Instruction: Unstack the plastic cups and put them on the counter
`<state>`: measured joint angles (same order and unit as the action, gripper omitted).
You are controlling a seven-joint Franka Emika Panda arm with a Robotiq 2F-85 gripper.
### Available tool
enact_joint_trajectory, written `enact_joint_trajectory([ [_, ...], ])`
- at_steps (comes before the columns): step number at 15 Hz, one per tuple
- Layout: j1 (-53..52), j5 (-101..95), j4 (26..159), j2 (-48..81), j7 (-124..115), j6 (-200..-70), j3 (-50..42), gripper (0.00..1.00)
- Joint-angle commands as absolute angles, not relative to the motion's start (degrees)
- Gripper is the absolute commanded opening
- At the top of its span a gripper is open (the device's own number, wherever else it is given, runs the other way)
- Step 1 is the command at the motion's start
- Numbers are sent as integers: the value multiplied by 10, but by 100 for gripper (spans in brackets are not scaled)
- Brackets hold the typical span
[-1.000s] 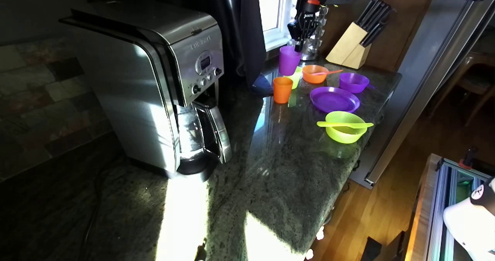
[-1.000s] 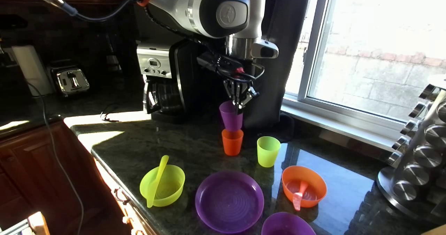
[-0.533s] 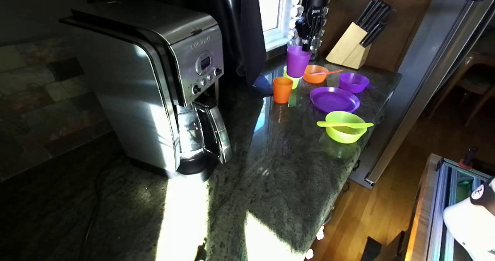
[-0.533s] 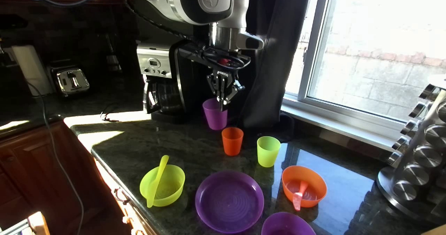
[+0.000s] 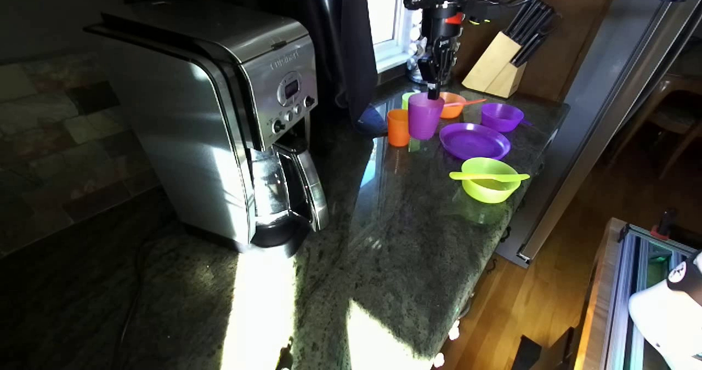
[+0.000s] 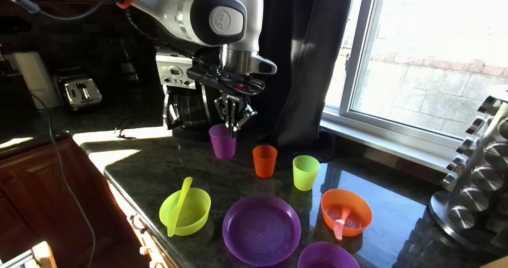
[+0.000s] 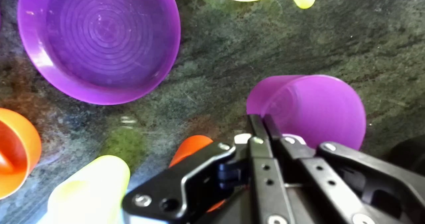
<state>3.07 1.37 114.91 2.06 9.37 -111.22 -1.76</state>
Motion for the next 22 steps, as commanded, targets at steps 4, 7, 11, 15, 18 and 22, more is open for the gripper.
enact_joint_trajectory([
  [4,28,24,1147,67,108,-1149,-18,1],
  [7,30,29,1138,93,108,-1162,-17,1],
  [11,32,31,1130,117,105,-1183,-16,1],
  [15,35,36,1126,132,105,-1199,-15,1],
  [18,36,39,1123,139,105,-1203,-14,1],
  [22,37,40,1122,142,103,-1205,-15,28],
])
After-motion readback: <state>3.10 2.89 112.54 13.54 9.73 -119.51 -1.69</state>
